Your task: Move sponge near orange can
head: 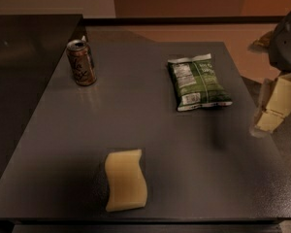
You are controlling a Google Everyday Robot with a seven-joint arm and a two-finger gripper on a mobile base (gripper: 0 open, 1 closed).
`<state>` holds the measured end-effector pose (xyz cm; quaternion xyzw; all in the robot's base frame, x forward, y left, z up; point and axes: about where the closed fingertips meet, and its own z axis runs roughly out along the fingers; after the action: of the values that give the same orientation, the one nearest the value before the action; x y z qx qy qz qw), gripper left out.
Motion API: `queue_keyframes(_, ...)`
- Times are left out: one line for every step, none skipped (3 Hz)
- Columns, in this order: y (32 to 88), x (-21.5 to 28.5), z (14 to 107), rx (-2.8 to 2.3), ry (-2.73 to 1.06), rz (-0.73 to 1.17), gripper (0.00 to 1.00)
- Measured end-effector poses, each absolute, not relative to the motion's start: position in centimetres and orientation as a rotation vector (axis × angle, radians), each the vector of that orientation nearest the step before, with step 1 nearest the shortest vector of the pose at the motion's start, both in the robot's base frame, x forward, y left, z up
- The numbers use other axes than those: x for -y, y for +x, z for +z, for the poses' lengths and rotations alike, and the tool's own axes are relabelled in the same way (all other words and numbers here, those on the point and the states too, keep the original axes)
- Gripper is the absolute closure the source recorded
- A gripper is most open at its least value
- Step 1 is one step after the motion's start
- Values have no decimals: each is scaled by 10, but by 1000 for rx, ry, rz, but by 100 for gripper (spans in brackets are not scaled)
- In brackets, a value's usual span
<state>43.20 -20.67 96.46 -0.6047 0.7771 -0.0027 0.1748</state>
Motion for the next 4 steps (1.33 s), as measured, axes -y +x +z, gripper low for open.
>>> queue_keyframes(417,170,950,-2102,-1738,146,0)
queue_keyframes(404,126,935,-2003,-1783,267,0)
queue_keyframes(393,80,917,-1914,-1849,342,0)
queue_keyframes(382,44,893,-1850,-1916,394,0)
